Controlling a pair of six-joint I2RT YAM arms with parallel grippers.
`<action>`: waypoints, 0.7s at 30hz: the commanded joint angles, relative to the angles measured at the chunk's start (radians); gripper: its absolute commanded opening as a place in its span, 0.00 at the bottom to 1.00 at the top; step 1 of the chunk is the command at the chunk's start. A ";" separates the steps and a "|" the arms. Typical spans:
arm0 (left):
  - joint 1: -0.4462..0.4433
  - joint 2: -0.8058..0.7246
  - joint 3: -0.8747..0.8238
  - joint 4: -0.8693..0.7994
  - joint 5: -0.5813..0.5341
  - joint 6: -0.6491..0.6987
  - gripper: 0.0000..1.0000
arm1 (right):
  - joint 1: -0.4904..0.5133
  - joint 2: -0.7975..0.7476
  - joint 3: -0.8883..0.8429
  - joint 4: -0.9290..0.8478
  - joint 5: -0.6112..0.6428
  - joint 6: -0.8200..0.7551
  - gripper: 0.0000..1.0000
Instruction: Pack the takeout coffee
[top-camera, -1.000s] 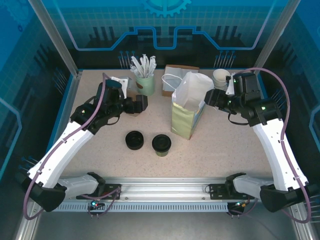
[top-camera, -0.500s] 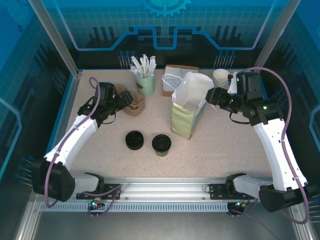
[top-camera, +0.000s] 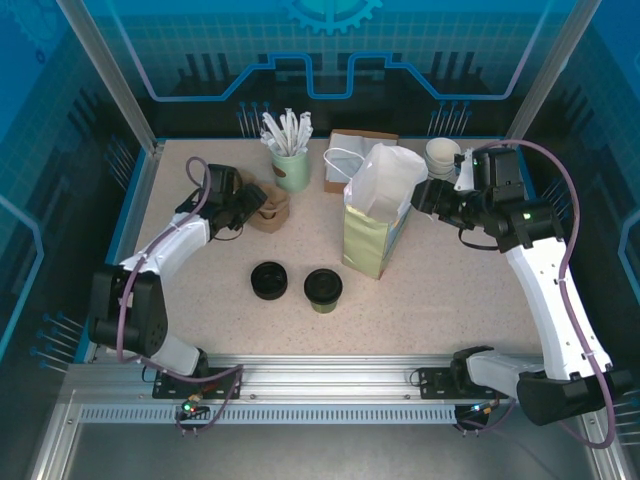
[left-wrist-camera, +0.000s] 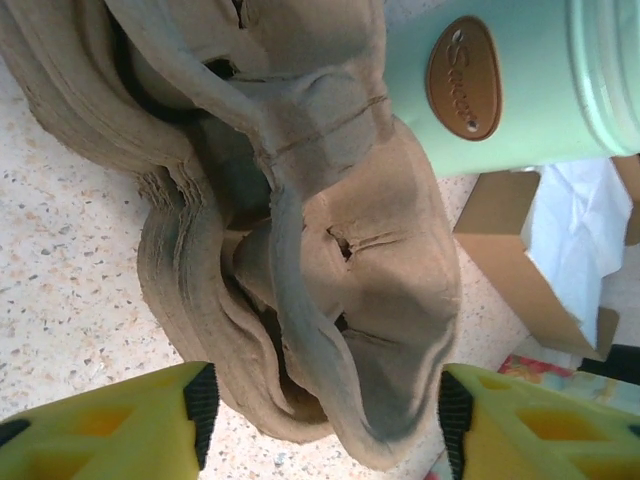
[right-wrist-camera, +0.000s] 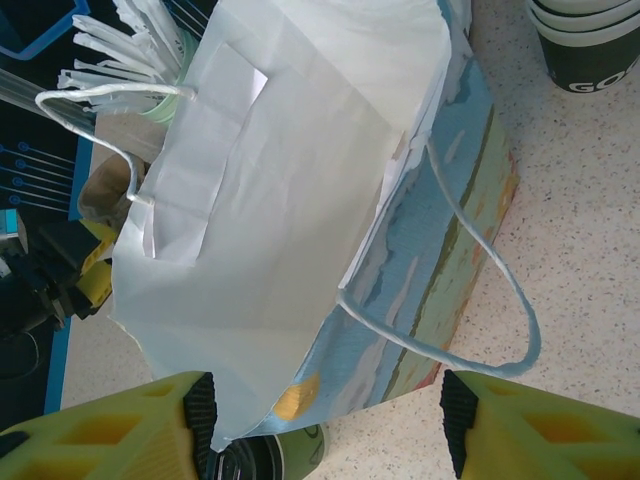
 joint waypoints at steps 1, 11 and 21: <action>0.009 0.026 0.021 0.050 0.032 -0.023 0.54 | -0.022 -0.006 -0.010 0.014 -0.031 -0.012 0.63; 0.012 0.043 -0.002 0.102 0.035 -0.067 0.25 | -0.034 -0.006 -0.014 0.013 -0.044 -0.015 0.63; 0.018 -0.022 -0.041 0.159 0.037 -0.117 0.06 | -0.043 -0.006 -0.016 0.014 -0.051 -0.018 0.63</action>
